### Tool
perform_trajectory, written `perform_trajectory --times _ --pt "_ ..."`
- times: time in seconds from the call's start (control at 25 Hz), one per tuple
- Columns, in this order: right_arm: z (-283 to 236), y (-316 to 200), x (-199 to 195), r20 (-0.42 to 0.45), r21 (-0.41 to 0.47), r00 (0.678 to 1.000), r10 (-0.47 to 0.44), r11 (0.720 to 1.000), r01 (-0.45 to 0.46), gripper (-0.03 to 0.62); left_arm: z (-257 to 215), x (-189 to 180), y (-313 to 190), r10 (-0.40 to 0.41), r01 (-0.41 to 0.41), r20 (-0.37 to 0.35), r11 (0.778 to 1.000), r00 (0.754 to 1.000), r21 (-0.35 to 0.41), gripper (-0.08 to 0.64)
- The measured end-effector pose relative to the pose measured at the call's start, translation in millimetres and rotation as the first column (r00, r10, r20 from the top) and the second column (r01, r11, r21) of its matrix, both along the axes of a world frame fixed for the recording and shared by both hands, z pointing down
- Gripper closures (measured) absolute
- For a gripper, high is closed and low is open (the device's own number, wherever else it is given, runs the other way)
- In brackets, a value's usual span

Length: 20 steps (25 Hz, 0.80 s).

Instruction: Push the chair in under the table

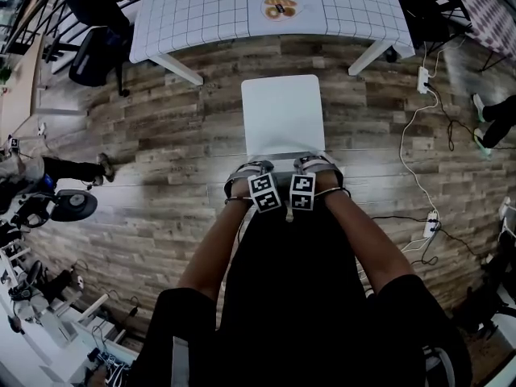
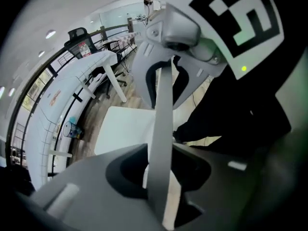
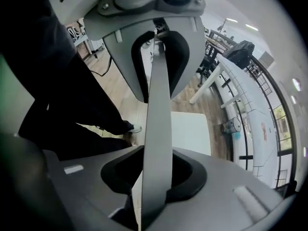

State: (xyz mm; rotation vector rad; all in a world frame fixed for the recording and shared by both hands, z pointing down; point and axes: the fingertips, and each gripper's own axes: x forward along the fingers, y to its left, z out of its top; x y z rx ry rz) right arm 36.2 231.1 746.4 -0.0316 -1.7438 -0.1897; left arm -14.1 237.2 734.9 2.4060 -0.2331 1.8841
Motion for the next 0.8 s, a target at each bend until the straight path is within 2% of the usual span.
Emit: perform_trajectory --times 0.16,0.24,0.28,0.44,0.52,0.8 --pt "-2.7 -4.8 -10.9 0.057 -0.050 0.998 0.019 0.999 -0.016 0.462 4.7 -2.9 -3.7 0.014 -0.014 0.034 1.000 0.999 0.004 0.443" --pt "1.4 -3.3 -11.3 0.041 -0.082 0.999 0.021 0.996 -0.018 0.463 4.9 -1.4 -4.2 0.014 -0.014 0.033 1.000 0.999 0.008 0.446" --pt "3.2 -2.1 -10.2 0.028 -0.091 0.999 0.020 0.996 -0.018 0.495 6.0 -1.1 -4.5 0.012 -0.012 0.040 1.000 0.999 0.010 0.449" --pt "3.9 -3.3 -10.9 0.032 -0.068 0.999 0.027 0.997 -0.024 0.528 15.2 -7.0 -6.8 0.035 -0.040 0.115 0.998 0.993 0.043 0.471" --pt "4.5 -3.8 -11.7 0.033 -0.058 0.999 0.028 0.998 -0.026 0.532 16.7 -8.9 -7.4 0.040 -0.047 0.128 0.998 0.991 0.047 0.474" --pt "4.3 -5.5 -10.7 0.025 -0.076 0.999 0.042 0.996 -0.040 0.523 16.2 -6.8 -6.3 0.040 -0.039 0.125 0.999 0.991 -0.015 0.477"
